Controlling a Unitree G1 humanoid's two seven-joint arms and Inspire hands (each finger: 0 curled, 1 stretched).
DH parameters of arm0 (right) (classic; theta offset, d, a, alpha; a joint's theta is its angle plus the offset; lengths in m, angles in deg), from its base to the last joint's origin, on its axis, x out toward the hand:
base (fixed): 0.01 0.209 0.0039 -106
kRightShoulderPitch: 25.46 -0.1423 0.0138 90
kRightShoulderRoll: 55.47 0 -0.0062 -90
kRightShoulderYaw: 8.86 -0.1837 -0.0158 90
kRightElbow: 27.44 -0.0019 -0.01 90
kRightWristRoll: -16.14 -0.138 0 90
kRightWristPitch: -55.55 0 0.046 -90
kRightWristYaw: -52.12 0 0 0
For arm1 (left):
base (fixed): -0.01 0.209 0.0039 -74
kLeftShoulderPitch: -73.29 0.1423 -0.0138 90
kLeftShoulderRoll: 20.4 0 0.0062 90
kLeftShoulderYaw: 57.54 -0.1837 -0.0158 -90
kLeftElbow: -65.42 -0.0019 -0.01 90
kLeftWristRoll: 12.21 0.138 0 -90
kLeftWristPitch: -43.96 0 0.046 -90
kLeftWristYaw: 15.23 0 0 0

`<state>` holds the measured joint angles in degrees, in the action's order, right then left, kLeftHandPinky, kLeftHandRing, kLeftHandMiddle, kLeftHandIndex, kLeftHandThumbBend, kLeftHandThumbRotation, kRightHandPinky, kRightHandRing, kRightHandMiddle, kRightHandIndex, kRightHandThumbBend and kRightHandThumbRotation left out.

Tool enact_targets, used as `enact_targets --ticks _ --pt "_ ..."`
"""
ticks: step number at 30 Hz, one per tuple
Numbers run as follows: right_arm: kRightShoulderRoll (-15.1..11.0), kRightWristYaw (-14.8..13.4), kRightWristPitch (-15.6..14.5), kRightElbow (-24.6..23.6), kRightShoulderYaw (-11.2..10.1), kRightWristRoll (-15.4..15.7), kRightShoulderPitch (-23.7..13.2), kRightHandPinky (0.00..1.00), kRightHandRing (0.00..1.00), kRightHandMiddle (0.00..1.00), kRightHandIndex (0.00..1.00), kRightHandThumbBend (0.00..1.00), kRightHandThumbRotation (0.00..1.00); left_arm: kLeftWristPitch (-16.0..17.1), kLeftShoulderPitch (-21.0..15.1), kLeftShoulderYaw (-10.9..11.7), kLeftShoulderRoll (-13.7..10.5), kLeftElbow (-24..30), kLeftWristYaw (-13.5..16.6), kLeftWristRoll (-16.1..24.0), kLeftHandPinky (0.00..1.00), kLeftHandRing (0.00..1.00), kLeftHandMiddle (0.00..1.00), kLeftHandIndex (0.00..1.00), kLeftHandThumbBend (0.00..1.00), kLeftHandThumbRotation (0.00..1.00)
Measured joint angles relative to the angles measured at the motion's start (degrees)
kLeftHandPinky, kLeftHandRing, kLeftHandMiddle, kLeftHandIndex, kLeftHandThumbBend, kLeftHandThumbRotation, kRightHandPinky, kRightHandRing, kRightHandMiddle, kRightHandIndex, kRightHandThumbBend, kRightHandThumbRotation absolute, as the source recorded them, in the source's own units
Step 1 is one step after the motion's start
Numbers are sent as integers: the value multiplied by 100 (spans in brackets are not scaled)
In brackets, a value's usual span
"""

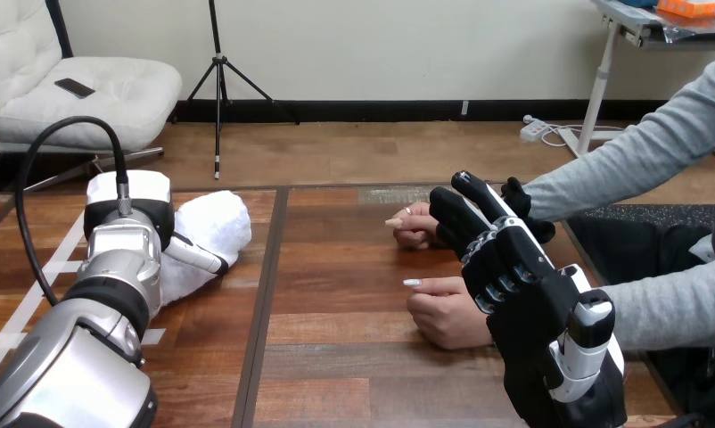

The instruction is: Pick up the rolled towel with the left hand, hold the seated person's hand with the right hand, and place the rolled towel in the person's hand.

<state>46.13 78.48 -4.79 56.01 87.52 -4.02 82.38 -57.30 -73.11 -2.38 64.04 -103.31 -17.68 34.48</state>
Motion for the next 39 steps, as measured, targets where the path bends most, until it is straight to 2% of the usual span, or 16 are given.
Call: enact_targets --ticks 3,4,13,19,26,39 --pt "1 -1 0 0 2 0 0 100 94 90 92 100 100 -13 0 14 6 0 -7 -37 70 79 84 88 95 68" --pt "1 -1 0 -1 3 -1 0 100 94 90 92 100 100 -22 0 26 10 0 -8 -65 75 82 87 90 94 69" --pt "3 5 5 -1 6 -5 0 100 93 90 92 100 100 -116 0 214 60 0 -88 -347 93 95 96 97 92 68" --pt "7 6 7 -1 6 -7 0 100 93 90 91 100 100 -216 0 267 123 0 -50 -439 98 99 99 99 93 68" --pt "7 6 8 -1 6 -6 0 100 93 90 91 100 100 -264 1 369 201 0 218 -549 100 100 100 100 94 69" --pt "6 4 7 -1 5 -8 1 99 93 90 91 99 100 -243 2 660 291 2 984 -813 100 100 100 100 93 68"
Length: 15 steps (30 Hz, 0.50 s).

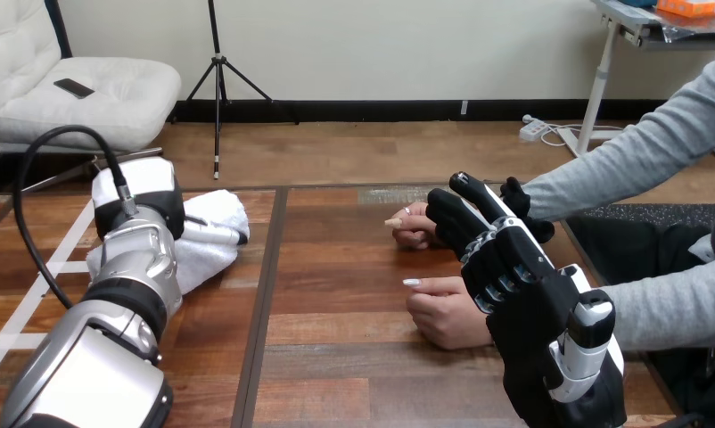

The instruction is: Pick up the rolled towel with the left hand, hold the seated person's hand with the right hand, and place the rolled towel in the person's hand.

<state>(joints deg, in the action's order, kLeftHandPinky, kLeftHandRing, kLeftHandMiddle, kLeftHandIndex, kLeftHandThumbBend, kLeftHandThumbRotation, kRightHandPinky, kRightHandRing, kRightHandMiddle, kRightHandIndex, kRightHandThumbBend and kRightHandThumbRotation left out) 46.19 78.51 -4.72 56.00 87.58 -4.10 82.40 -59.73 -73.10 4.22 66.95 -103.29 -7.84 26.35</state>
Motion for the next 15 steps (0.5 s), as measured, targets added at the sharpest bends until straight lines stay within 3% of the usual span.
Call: enact_targets --ticks 15 --pt "0 2 0 0 -1 -4 0 99 93 90 91 99 100 -6 2 168 12 -1 120 -110 100 100 100 100 93 72"
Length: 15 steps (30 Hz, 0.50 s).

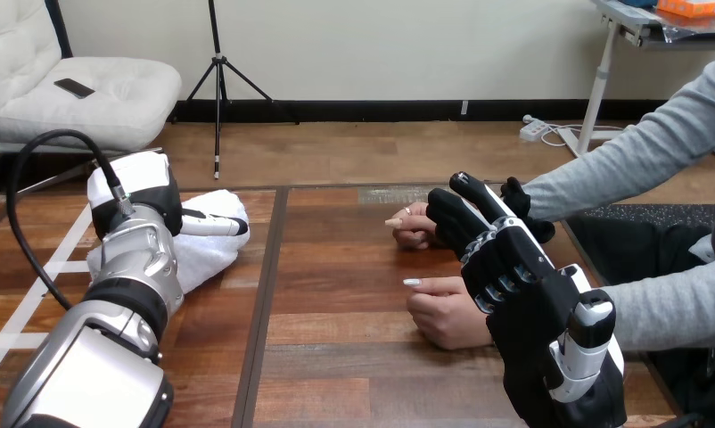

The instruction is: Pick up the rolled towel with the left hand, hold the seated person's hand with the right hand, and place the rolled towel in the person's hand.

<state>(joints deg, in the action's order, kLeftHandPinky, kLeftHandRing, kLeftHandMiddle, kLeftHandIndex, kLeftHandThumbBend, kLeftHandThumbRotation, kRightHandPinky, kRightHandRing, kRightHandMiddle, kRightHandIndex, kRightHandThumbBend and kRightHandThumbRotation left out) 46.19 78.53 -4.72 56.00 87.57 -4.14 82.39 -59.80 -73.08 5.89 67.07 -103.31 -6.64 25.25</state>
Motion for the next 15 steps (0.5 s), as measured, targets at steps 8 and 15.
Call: enact_targets --ticks 8,15 --pt "-3 2 0 0 -1 -1 0 100 94 90 92 99 100 -63 0 0 16 -1 -52 30 100 100 100 100 94 70" --pt "-3 4 0 0 -1 -5 0 100 94 90 91 100 100 -142 0 -17 60 -2 -91 67 100 100 100 100 95 68"
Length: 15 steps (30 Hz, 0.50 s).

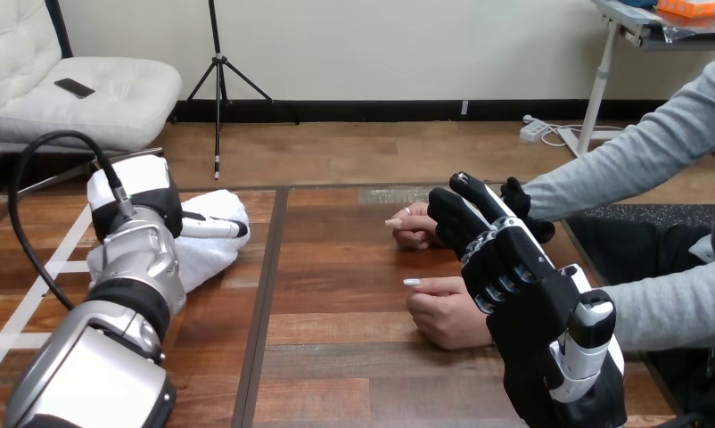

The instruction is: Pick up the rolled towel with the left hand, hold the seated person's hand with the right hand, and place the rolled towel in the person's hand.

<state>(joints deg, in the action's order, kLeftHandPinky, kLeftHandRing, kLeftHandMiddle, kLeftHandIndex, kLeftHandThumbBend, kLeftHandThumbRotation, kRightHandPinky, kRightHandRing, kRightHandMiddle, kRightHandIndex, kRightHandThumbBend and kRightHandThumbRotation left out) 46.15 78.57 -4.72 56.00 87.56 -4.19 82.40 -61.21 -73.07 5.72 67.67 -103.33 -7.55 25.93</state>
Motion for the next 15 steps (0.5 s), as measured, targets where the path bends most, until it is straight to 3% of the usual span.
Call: enact_targets --ticks 9,15 --pt "0 -8 7 -3 -1 6 1 99 93 89 91 100 100 -44 1 19 71 -2 -3 0 100 100 100 100 96 63" --pt "-1 -22 29 -34 -6 18 15 97 92 89 91 100 100 -93 1 4 101 -2 -109 28 100 100 100 100 96 67"
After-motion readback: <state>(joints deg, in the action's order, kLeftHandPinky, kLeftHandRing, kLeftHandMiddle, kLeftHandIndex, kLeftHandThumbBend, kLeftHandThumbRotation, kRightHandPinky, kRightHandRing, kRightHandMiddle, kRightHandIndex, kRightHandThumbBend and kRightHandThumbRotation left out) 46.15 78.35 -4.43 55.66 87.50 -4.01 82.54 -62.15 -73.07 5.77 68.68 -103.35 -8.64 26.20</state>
